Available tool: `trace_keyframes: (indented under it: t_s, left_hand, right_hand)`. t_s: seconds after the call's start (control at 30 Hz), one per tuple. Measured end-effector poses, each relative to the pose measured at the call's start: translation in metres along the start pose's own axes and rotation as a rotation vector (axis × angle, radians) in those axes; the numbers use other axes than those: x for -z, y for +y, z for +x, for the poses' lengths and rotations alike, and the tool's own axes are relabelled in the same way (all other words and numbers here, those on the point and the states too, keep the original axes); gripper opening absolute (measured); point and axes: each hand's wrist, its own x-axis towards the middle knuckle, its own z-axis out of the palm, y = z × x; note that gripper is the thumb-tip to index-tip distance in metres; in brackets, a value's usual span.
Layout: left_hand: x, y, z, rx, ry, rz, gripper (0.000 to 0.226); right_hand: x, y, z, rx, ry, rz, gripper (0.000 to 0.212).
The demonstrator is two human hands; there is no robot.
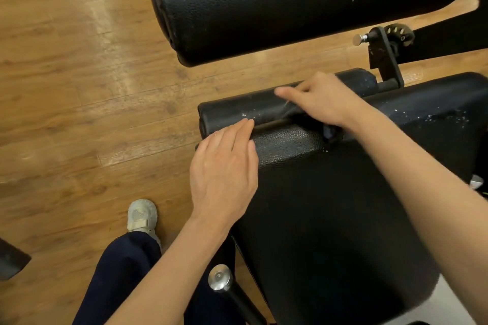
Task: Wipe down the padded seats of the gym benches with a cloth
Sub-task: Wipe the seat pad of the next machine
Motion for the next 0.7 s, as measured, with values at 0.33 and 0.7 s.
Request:
trace_keyframes:
  t_s: [0.33,0.7]
  left_hand:
    - [-0.004,-0.002,0.000,-0.013,0.056,-0.008,0.043]
    - [-0.004,-0.004,0.000,-0.010,0.020,-0.010,0.043]
  right_hand:
    - [-0.008,0.023,-0.027,0.059,0.332,-0.140,0.035]
    - [-0.012,0.029,-0.027,-0.043,0.362,-0.104,0.033]
